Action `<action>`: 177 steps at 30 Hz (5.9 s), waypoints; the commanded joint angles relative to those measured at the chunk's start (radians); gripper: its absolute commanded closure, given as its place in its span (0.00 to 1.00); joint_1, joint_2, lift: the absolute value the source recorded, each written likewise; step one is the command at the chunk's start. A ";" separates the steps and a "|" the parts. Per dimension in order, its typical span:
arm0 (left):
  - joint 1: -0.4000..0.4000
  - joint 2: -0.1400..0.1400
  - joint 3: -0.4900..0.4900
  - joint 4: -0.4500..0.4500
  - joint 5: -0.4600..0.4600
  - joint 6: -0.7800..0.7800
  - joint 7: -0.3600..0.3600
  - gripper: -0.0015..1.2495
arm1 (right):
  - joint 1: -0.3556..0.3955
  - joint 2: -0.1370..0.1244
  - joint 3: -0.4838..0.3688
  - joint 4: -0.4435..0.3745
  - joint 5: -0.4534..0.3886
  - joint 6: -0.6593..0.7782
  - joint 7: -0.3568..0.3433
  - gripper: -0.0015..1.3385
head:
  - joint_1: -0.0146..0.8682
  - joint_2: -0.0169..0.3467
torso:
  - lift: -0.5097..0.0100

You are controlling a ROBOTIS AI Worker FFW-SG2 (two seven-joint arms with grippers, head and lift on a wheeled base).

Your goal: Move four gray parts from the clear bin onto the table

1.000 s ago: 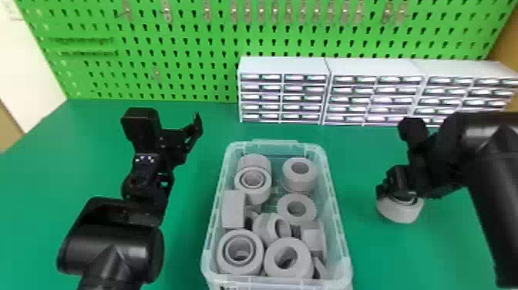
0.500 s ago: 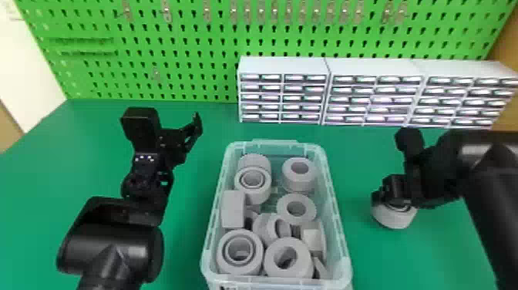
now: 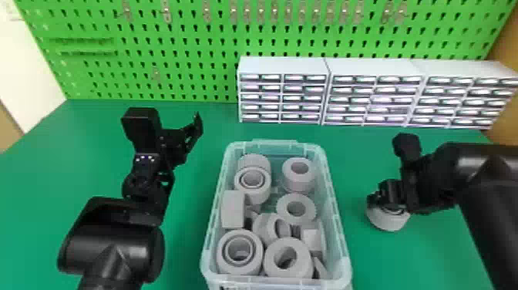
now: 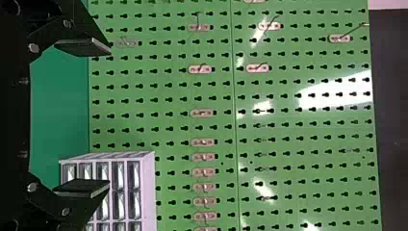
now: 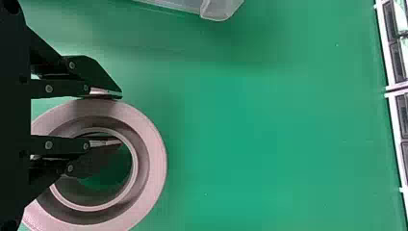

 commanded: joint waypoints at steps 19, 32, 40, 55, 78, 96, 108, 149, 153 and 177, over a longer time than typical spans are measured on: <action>-0.002 0.000 0.002 0.000 0.014 0.000 0.000 0.23 | -0.004 -0.004 0.032 0.000 0.012 0.031 0.000 0.56 | 0.80 0.24 | 0.88; 0.003 0.000 0.005 0.000 0.017 0.000 0.000 0.23 | -0.018 -0.001 0.065 -0.055 0.058 0.124 0.000 0.41 | 0.80 0.24 | 0.88; 0.009 0.000 0.009 0.000 0.017 0.000 0.000 0.23 | -0.025 -0.001 0.072 -0.138 0.035 0.147 0.000 0.41 | 0.80 0.24 | 0.88; 0.011 0.000 0.009 0.000 0.018 0.000 0.000 0.23 | -0.075 -0.011 0.125 -0.284 -0.066 0.205 0.000 0.41 | 0.80 0.24 | 0.88; 0.009 0.000 0.005 0.000 0.018 0.000 -0.001 0.23 | -0.147 0.004 0.253 -0.317 -0.201 0.196 0.000 0.40 | 0.80 0.24 | 0.88; 0.009 0.002 0.006 0.000 0.023 0.000 0.000 0.23 | -0.223 0.013 0.453 -0.172 -0.039 0.048 0.262 0.37 | 0.80 0.24 | 0.88; 0.009 0.002 0.008 0.000 0.024 0.000 0.000 0.23 | -0.243 0.024 0.516 -0.063 0.110 -0.032 0.419 0.36 | 0.80 0.24 | 0.88; 0.001 0.000 0.003 0.003 0.024 0.000 0.000 0.23 | -0.239 0.035 0.645 0.137 0.104 -0.356 0.469 0.24 | 0.80 0.24 | 0.88; -0.002 0.002 0.000 0.003 0.024 0.000 0.000 0.23 | -0.237 0.035 0.650 0.155 0.102 -0.388 0.469 0.24 | 0.80 0.24 | 0.88; -0.012 0.000 -0.014 0.018 0.032 -0.003 0.002 0.23 | -0.225 0.036 0.673 0.255 0.095 -0.495 0.469 0.33 | 0.80 0.24 | 0.88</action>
